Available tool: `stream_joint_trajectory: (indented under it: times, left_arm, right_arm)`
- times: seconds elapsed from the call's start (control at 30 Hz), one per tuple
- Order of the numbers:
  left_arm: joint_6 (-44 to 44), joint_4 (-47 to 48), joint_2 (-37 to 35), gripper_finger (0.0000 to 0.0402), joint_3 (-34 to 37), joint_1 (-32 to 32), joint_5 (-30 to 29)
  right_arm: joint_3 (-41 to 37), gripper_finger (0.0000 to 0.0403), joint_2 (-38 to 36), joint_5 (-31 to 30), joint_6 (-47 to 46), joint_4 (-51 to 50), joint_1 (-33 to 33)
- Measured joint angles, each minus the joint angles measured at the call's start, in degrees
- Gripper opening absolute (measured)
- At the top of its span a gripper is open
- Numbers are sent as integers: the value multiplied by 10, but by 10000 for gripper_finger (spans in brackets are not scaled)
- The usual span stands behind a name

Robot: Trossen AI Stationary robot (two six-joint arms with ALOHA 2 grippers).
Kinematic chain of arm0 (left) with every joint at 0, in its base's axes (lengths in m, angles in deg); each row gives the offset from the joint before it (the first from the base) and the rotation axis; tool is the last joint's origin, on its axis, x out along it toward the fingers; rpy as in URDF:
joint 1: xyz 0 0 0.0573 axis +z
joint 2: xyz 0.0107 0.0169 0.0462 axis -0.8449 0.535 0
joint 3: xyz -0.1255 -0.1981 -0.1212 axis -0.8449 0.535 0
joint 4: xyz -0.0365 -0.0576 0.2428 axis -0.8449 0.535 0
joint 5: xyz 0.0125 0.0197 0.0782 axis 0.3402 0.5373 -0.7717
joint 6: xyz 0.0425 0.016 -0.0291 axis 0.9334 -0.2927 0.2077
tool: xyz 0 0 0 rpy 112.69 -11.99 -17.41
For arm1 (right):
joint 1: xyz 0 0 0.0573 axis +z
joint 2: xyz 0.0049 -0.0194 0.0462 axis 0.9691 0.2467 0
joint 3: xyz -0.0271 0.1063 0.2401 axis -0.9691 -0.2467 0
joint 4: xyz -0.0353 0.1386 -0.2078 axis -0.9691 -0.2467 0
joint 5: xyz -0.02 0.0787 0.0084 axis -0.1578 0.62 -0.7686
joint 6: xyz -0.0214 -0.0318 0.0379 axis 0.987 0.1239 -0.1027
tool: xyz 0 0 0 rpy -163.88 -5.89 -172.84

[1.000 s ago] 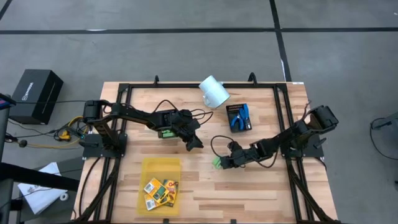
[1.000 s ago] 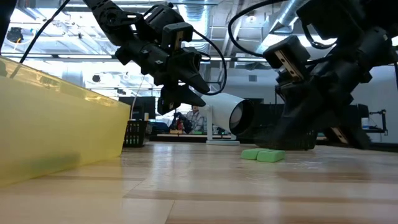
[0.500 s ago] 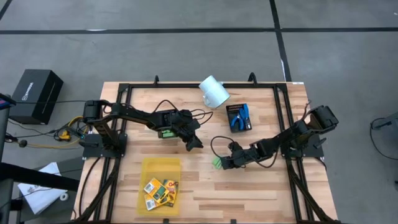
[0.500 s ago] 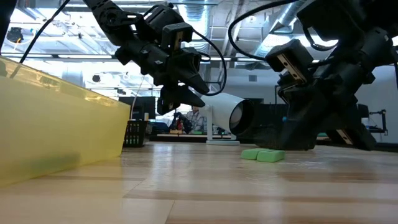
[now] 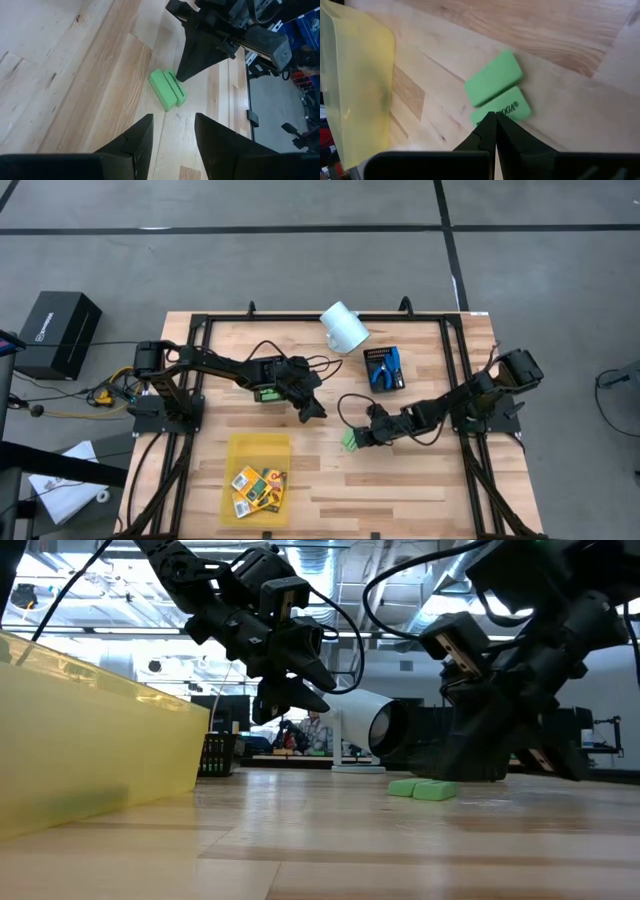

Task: Pick & Place School Supplies
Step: Put the green eraser into the left black bin

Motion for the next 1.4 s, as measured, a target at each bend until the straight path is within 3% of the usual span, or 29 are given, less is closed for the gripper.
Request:
stream_joint_trajectory:
  times: [1.4]
  left_arm:
    - [4, 2, 0, 140, 0, 0, 0]
  right_arm:
    - [-25, 0, 7, 47, 0, 3, -5]
